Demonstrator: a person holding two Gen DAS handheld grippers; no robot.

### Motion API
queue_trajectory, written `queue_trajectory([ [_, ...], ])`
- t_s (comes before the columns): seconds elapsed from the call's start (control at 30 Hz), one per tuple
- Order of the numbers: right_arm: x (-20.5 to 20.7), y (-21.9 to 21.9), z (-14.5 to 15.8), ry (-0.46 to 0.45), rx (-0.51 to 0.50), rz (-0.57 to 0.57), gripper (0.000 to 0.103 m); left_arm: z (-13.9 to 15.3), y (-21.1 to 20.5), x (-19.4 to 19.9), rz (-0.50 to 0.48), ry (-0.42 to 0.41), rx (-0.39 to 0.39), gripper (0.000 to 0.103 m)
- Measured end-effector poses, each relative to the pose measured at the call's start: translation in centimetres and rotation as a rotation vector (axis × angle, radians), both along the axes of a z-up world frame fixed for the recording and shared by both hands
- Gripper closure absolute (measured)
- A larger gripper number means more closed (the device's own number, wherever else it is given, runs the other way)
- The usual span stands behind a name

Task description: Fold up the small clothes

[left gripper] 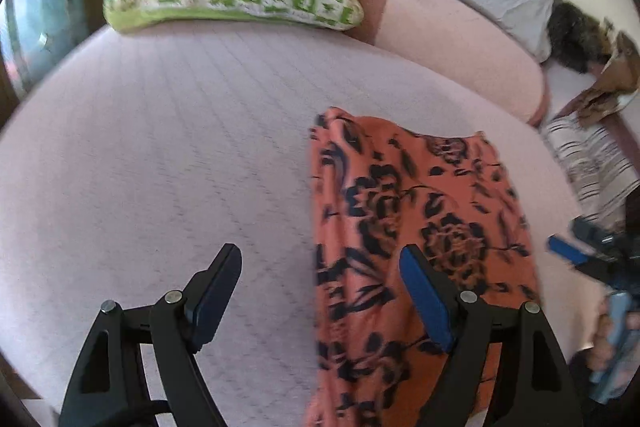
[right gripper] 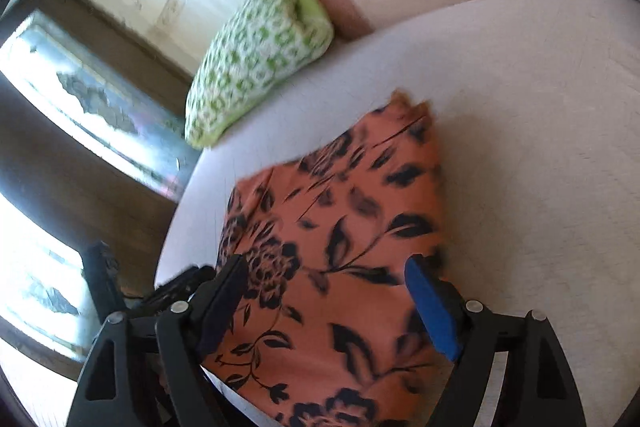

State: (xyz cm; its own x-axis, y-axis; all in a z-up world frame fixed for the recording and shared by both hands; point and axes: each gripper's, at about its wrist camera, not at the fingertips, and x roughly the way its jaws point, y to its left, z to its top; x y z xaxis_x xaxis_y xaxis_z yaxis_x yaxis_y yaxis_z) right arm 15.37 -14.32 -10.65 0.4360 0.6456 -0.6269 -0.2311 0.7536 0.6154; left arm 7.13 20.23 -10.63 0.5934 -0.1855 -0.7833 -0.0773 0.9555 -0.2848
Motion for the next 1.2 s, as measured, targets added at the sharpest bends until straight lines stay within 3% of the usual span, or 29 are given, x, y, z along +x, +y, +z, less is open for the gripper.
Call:
queue_trajectory([
  [0.1, 1.1, -2.8, -2.7, 0.111, 0.016, -0.055, 0.020, -1.2, -0.3, 1.7, -0.053, 0.048, -0.093, 0.019],
  [0.17, 2.0, -3.2, -4.4, 0.162, 0.070, -0.056, 0.020, -2.7, -0.9, 2.7, -0.062, 0.125, -0.084, 0.019],
  [0.23, 2.9, -1.7, -5.8, 0.203, 0.131, 0.013, 0.020, -3.3, -1.6, 2.9, -0.089, 0.115, -0.078, 0.020],
  [0.27, 3.2, -0.4, -6.4, 0.211, 0.124, 0.059, 0.024, -3.3, -1.9, 3.0, -0.109, 0.108, -0.093, 0.046],
  [0.3, 3.4, 0.9, -7.0, 0.218, 0.080, 0.093, 0.033, -3.4, -2.0, 3.2, -0.135, 0.124, -0.131, 0.060],
  [0.37, 3.9, 1.8, -7.1, 0.223, 0.065, 0.105, 0.064, -3.0, -2.3, 3.2, -0.124, 0.119, -0.130, 0.071],
  [0.47, 3.3, 1.6, -4.7, 0.148, 0.050, 0.133, 0.070, -1.1, -3.4, 3.1, -0.130, 0.086, -0.119, 0.076],
  [0.5, 3.1, 1.7, -3.5, 0.113, 0.033, 0.150, 0.070, 0.2, -4.0, 3.1, -0.137, 0.051, -0.145, 0.076],
  [0.57, 2.9, 1.3, -0.3, 0.028, 0.001, 0.163, 0.071, 3.3, -5.9, 3.4, -0.148, -0.030, -0.118, 0.076],
  [0.7, 4.1, -1.6, 4.9, -0.085, 0.021, 0.145, 0.070, 8.1, -9.1, 5.1, -0.174, -0.144, -0.106, 0.076],
  [0.83, 5.7, -5.9, 7.6, -0.116, 0.042, 0.114, 0.070, 9.4, -12.7, 7.4, -0.210, -0.158, -0.112, 0.075],
  [1.0, 6.6, -10.4, 4.5, -0.034, 0.049, 0.067, 0.070, 5.9, -16.3, 8.9, -0.243, -0.080, -0.101, 0.074],
  [1.13, 6.4, -12.8, -1.6, 0.088, 0.024, 0.036, 0.063, -0.3, -18.2, 10.1, -0.246, 0.064, -0.054, 0.067],
  [1.2, 6.3, -13.5, -4.9, 0.135, -0.122, -0.045, 0.052, -3.2, -17.9, 10.1, -0.239, 0.103, -0.061, 0.053],
])
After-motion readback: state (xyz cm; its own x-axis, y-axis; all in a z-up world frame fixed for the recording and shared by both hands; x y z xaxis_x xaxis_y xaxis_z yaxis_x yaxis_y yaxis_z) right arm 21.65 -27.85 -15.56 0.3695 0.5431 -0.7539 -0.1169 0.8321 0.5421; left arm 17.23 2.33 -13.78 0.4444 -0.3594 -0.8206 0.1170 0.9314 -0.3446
